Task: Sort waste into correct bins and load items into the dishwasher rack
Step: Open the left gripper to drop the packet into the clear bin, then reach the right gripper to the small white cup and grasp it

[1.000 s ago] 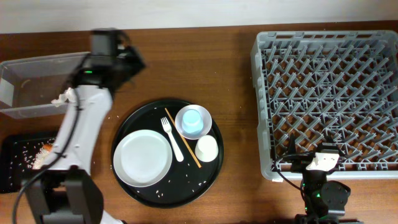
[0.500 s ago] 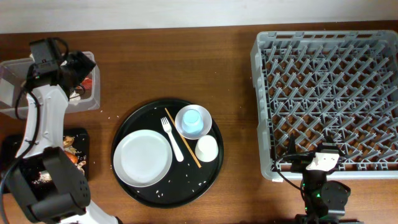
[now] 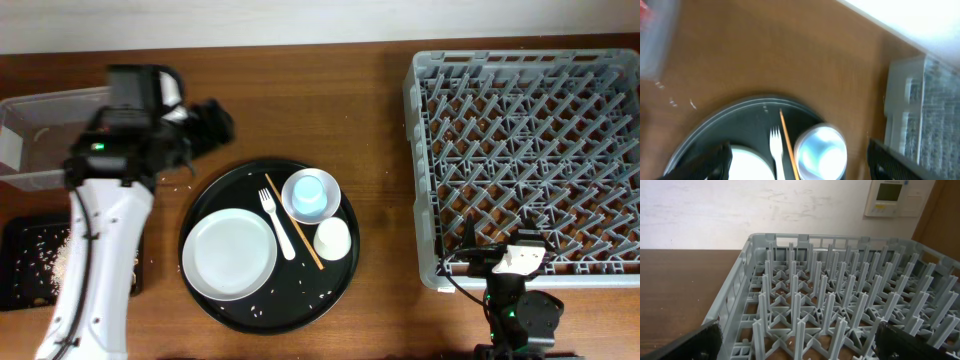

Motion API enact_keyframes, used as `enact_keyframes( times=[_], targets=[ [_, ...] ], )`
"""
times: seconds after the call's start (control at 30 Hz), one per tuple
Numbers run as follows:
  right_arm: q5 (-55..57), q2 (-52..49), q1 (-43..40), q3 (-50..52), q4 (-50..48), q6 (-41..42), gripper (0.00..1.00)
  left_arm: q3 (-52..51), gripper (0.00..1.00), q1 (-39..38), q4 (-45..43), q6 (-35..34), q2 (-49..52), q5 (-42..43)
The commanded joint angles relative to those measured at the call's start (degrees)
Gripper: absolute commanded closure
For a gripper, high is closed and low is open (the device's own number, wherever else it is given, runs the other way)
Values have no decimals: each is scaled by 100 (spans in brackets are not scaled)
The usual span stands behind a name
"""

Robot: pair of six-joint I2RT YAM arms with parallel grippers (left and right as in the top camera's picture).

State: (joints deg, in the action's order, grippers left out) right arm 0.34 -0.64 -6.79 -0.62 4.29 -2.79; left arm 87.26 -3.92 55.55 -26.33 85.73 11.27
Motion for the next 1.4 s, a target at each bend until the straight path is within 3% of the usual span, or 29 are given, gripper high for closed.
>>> enact_keyframes(
  times=[0.0,0.07,0.1,0.17,0.2,0.27,0.4,0.5,0.7,0.8,0.9,1.03,1.17,1.27,1.37],
  targets=[
    [13,28,-37,31,39,2,1,-28,15,-632,678,157,201,20],
    [11,28,-37,31,39,2,1,-131,13,-1086,903,157,219,-507],
    [11,28,-37,31,39,4,1,-212,1,-1296,929,157,221,-909],
    [11,28,-37,31,39,2,2,-275,1,-1401,1040,-267,223,-1453],
    [11,28,-37,31,39,2,1,-275,1,-1257,1115,-898,214,-1847],
    [11,28,-37,31,39,2,1,-275,1,-708,1106,-1178,214,-1902],
    [13,28,-37,31,39,2,1,-275,1,610,1784,-1182,216,-1775],
    [11,28,-37,31,39,4,1,-280,1,1040,2326,-1182,216,-2013],
    [11,28,-37,31,35,2,1,-282,1,1659,2492,-1309,216,-1836],
    [-1572,28,-35,31,-308,1268,1,-282,1,1674,2446,-1311,216,-1971],
    [-4398,28,-37,31,-822,4085,1,-282,1,1674,2448,-1311,216,-1969],
    [-4625,28,-37,31,-1161,5482,1,-282,1,1674,2448,-1311,216,-1969],
    [-4701,28,-37,-273,-2616,6502,2,-282,1,1674,2448,-1311,216,-1969],
    [-4684,-166,-37,-1279,-1746,5775,2,-282,1,1674,2448,-1311,216,-1969],
    [-4492,-1217,-37,-2959,769,3908,1,-282,1,1674,2448,-1311,216,-1969]
  ],
)
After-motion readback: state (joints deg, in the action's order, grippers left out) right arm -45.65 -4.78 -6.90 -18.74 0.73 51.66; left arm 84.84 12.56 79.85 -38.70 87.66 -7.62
